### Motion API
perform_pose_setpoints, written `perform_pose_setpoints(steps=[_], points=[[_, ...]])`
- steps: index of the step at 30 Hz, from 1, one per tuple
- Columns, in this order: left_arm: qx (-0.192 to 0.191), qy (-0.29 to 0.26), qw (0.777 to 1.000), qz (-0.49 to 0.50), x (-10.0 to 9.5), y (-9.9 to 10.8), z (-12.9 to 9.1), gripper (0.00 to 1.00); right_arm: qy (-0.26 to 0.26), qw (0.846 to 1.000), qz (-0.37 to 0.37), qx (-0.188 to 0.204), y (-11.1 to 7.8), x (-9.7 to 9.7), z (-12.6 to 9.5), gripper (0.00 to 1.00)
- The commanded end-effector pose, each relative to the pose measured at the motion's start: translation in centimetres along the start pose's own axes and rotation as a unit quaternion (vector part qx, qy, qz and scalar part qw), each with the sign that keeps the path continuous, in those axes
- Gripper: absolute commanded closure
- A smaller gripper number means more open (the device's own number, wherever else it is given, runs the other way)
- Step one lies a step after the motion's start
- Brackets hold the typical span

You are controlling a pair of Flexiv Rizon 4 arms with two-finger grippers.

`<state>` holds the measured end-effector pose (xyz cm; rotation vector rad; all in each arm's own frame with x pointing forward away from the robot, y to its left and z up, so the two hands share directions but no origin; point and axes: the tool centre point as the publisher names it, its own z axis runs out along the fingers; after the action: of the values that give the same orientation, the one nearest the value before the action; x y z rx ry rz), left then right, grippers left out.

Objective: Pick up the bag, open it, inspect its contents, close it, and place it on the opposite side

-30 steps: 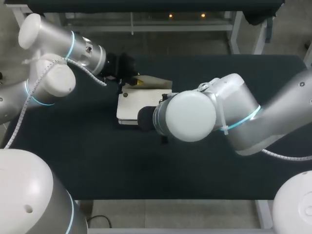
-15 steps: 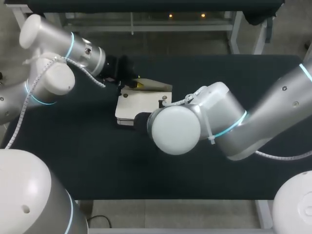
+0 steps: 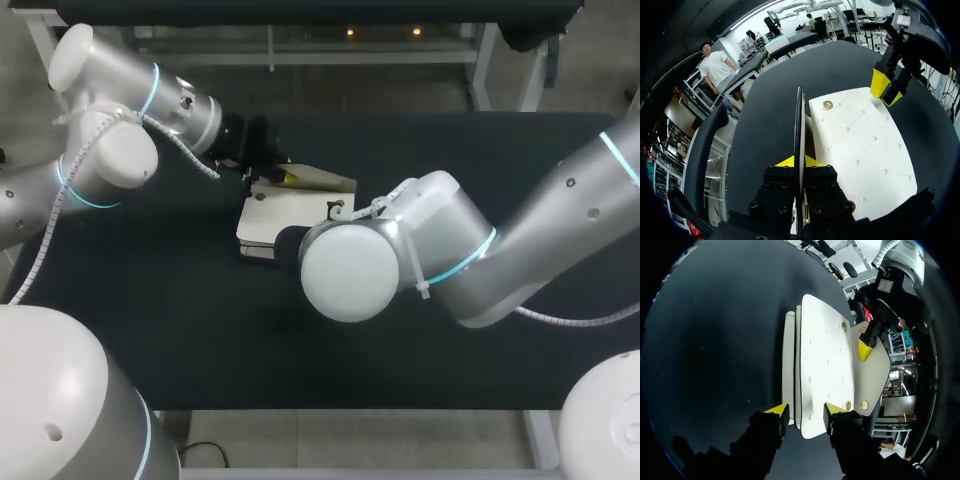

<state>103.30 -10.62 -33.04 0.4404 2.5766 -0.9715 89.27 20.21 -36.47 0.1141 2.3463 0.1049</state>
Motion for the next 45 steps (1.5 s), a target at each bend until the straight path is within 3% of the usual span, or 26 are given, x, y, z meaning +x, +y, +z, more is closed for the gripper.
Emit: perform_pose_setpoints(steps=[1, 14, 21, 22, 42, 43, 45], points=[[0.003, 0.002, 1.000, 0.002, 0.1, 0.0, 0.0, 1.00, -0.001, 1.000, 0.001, 0.002, 0.2, 0.0, 0.8, 0.62], [0.005, 0.009, 1.000, 0.007, 0.6, 0.1, -0.1, 1.00, 0.000, 1.000, 0.009, 0.007, 0.1, -0.4, 1.6, 0.72], [0.011, 0.001, 1.000, 0.018, 0.9, -0.1, -0.4, 1.00, -0.004, 1.000, 0.014, 0.006, 0.0, -0.6, 1.6, 0.93], [0.014, -0.002, 1.000, 0.022, 1.0, -0.1, -0.4, 1.00, -0.004, 1.000, 0.015, 0.005, 0.0, -0.6, 1.5, 1.00], [0.036, -0.078, 0.987, 0.135, 4.2, -0.5, -0.6, 1.00, -0.004, 1.000, 0.021, 0.003, 0.0, -0.6, 1.6, 1.00], [0.034, -0.080, 0.987, 0.134, 4.2, -0.5, -0.6, 0.92, -0.004, 1.000, 0.021, 0.003, 0.0, -0.6, 1.6, 1.00], [0.036, -0.082, 0.988, 0.126, 4.1, -0.5, -0.7, 0.59, -0.004, 1.000, 0.021, 0.003, 0.0, -0.6, 1.6, 1.00]])
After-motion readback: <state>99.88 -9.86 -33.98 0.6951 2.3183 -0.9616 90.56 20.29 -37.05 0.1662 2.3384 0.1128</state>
